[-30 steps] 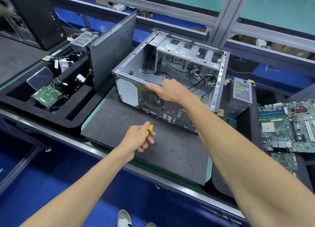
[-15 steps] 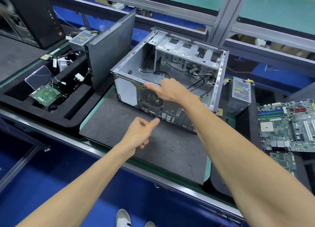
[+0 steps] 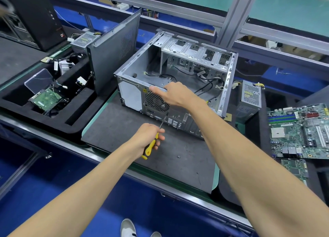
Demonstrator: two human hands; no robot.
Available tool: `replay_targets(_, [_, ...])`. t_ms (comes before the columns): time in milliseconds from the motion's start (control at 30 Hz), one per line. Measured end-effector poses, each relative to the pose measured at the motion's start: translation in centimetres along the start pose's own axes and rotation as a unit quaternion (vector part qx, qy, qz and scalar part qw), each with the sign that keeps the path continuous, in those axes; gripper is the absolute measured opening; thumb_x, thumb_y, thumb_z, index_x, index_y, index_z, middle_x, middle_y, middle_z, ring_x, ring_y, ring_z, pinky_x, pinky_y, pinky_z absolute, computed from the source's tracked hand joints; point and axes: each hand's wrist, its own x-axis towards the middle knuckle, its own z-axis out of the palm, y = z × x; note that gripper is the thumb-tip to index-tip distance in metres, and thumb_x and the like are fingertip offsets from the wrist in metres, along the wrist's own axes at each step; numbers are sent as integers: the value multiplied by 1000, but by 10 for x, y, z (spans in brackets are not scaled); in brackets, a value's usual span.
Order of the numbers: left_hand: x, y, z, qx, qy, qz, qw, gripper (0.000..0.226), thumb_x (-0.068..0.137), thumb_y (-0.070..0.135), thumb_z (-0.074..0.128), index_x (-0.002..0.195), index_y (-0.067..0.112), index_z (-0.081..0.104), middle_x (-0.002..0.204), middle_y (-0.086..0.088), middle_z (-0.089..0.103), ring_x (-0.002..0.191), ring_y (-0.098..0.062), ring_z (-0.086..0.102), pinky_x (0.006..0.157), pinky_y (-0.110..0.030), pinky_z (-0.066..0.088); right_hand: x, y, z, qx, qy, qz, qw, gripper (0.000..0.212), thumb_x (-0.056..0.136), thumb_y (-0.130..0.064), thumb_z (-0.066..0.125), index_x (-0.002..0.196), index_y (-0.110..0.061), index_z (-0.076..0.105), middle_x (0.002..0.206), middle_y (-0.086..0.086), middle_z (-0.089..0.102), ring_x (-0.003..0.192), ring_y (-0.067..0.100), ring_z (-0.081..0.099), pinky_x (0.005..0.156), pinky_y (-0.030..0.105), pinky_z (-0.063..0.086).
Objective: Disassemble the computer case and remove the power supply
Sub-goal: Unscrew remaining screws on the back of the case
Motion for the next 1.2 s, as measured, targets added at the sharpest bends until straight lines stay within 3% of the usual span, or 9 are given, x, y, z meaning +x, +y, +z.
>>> replay_targets(167, [8, 9, 15, 163, 87, 104, 977, 28, 95, 38, 59, 108, 15, 48, 77, -7, 64, 45, -21, 51, 41, -27, 42, 0, -1, -1, 12, 0, 8, 1000, 75, 91, -81, 32, 60, -13, 36, 56, 4, 44, 54, 22, 44, 51, 35, 31])
replay_targets(300, [17, 15, 23, 253, 145, 156, 944, 26, 93, 35, 64, 102, 15, 50, 87, -4, 62, 71, -35, 58, 75, -50, 57, -1, -1, 0, 12, 0, 11, 1000, 75, 90, -81, 32, 62, -12, 39, 60, 5, 48, 56, 20, 45, 52, 35, 34])
replay_targets(400, [23, 20, 27, 217, 157, 167, 949, 22, 90, 31, 66, 100, 13, 57, 93, -8, 69, 77, -39, 62, 76, -50, 57, -1, -1, 0, 10, 2, 7, 1000, 75, 91, -81, 32, 61, -12, 37, 60, 5, 46, 55, 20, 43, 51, 35, 34])
replay_targets(467, [28, 23, 28, 155, 160, 159, 962, 16, 88, 27, 69, 92, 14, 61, 84, -7, 71, 63, -32, 59, 56, -39, 55, -1, -1, 0, 12, 5, 6, 1000, 74, 91, -81, 32, 60, -14, 35, 59, 4, 44, 55, 19, 41, 51, 35, 30])
replay_targets(533, [32, 21, 28, 96, 162, 133, 973, 14, 88, 21, 70, 84, 13, 60, 68, -4, 68, 46, -20, 48, 37, -24, 38, -1, -1, 1, 12, 6, 5, 1000, 74, 90, -82, 31, 60, -15, 35, 58, 3, 44, 54, 19, 41, 51, 35, 29])
replay_targets(667, [37, 26, 29, -99, 78, 42, 991, 12, 95, 7, 63, 85, 6, 57, 59, -6, 64, 35, -11, 38, 34, -18, 33, -1, -1, 1, 6, 11, -1, 1000, 74, 91, -81, 31, 61, -14, 41, 61, 5, 50, 57, 19, 47, 50, 34, 29])
replay_targets(833, [42, 28, 22, -347, -69, -105, 929, 23, 105, 12, 47, 83, 7, 53, 67, -5, 58, 31, -3, 29, 28, -13, 22, -3, -1, 0, 11, 16, -7, 1000, 73, 91, -81, 31, 60, -15, 38, 57, 3, 47, 53, 18, 44, 49, 34, 27])
replay_targets(1033, [43, 18, 25, -190, -12, 2, 982, 20, 99, 16, 58, 80, 8, 58, 63, -1, 49, 40, -7, 24, 35, -19, 15, -2, -1, 2, 10, 16, -4, 1000, 73, 91, -81, 32, 60, -15, 41, 58, 2, 49, 54, 16, 46, 49, 33, 28])
replay_targets(1200, [44, 16, 26, -141, 38, 39, 989, 27, 102, 18, 52, 78, 8, 59, 52, 6, 37, 38, -6, 24, 34, -19, 16, 0, 0, 3, 2, 19, -8, 1000, 74, 91, -81, 30, 60, -15, 42, 57, 3, 50, 55, 16, 47, 49, 33, 27])
